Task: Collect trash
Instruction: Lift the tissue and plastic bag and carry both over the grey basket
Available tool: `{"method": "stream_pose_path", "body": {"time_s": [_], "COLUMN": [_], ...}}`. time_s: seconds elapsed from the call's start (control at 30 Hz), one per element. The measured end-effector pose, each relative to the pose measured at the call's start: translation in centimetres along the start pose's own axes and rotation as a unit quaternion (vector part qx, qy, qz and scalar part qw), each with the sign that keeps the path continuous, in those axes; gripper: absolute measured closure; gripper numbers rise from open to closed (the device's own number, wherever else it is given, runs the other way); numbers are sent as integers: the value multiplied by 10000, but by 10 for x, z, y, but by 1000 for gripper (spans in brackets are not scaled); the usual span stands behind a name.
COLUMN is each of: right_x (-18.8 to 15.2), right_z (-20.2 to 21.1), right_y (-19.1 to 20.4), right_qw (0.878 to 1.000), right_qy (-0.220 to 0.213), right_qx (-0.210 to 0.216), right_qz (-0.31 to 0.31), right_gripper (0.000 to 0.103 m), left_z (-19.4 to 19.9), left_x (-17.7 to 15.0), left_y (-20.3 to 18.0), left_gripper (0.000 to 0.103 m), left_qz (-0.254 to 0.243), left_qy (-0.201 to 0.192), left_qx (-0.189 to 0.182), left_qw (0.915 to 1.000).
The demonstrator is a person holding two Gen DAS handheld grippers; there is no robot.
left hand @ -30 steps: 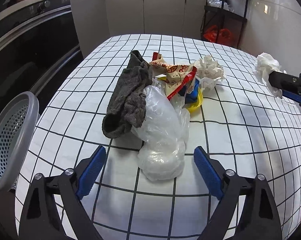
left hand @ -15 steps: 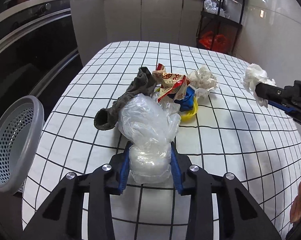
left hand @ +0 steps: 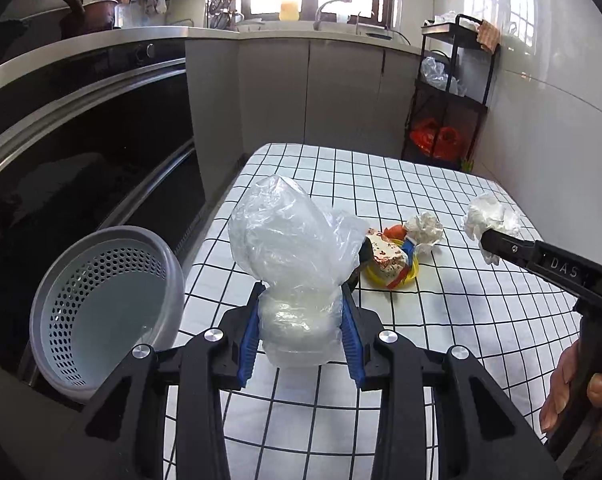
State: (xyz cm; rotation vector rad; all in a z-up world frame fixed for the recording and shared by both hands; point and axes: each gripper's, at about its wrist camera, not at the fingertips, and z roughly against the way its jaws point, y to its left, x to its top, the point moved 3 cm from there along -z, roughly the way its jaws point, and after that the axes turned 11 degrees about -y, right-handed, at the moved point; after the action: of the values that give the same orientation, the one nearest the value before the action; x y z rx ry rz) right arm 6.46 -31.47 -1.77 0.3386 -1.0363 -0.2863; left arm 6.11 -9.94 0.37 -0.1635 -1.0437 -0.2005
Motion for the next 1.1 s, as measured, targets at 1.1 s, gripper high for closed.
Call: {"method": "stream_pose_path", "body": {"time_s": [1.1], "right_x": [-34], "right_z": [-35], "right_y": [110], "right_qw": [9976], "right_qy": [174], "right_qx": [564], "right_qz": [354], "right_gripper": [85], "left_z": [28], "left_x": [29], "left_y": [138], "left_gripper": [68], "left_qz": [222], "left_qy": [-459], "left_qx": [407], "left_qw": [9979]}}
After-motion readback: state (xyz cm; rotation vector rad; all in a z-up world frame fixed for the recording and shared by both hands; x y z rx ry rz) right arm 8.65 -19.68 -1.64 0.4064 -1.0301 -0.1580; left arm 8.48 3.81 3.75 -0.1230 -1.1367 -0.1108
